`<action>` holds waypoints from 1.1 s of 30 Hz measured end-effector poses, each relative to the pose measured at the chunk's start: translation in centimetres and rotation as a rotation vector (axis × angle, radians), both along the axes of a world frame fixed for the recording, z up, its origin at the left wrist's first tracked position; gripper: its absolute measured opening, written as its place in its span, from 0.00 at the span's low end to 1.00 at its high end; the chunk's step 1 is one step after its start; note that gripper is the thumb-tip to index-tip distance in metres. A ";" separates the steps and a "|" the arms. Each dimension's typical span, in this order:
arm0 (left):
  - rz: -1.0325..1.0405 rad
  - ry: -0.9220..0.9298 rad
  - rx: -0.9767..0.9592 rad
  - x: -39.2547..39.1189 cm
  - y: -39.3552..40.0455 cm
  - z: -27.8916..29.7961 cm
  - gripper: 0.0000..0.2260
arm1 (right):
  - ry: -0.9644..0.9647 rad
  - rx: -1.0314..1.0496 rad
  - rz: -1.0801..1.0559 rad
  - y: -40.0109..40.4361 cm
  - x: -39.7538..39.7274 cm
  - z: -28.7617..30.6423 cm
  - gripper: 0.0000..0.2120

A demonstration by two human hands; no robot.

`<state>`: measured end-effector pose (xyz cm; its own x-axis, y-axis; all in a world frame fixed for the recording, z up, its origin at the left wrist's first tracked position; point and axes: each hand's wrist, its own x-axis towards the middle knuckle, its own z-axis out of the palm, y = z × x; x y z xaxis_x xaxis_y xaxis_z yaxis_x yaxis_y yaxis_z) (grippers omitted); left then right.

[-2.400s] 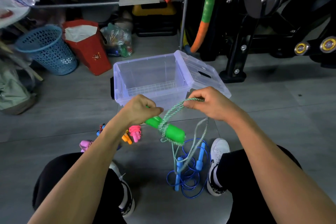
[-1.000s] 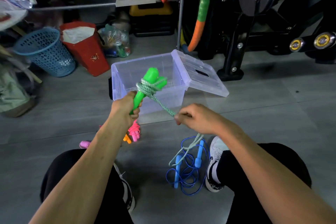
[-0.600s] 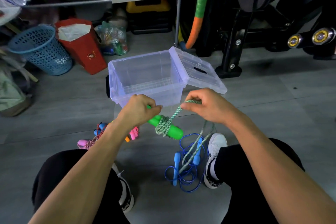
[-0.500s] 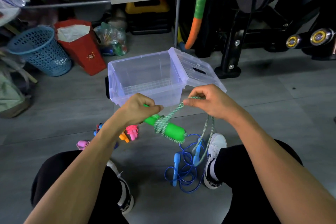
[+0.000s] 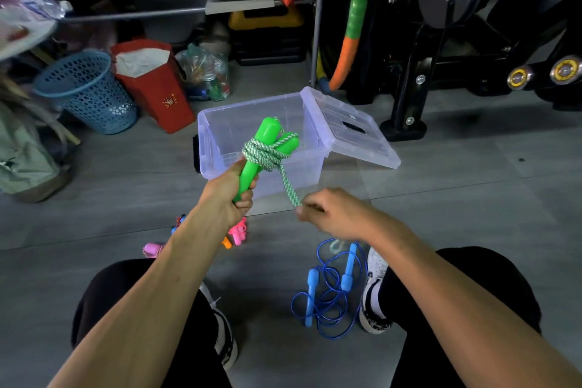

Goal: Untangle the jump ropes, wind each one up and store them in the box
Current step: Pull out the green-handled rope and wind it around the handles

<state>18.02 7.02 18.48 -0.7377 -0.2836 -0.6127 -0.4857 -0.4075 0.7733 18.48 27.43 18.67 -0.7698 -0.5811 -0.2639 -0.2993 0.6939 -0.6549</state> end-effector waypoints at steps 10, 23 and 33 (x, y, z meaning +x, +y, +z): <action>-0.579 0.231 -1.541 0.3 1.4 -2.1 0.19 | 0.170 -0.059 -0.029 1.6 -1.1 2.7 0.13; -0.344 0.288 -0.162 0.6 1.6 0.8 0.12 | 0.035 -0.290 -0.213 1.6 -3.4 0.0 0.13; -0.011 0.128 -0.898 0.1 0.9 -0.8 0.23 | 0.186 0.016 0.060 -2.4 0.4 -0.5 0.14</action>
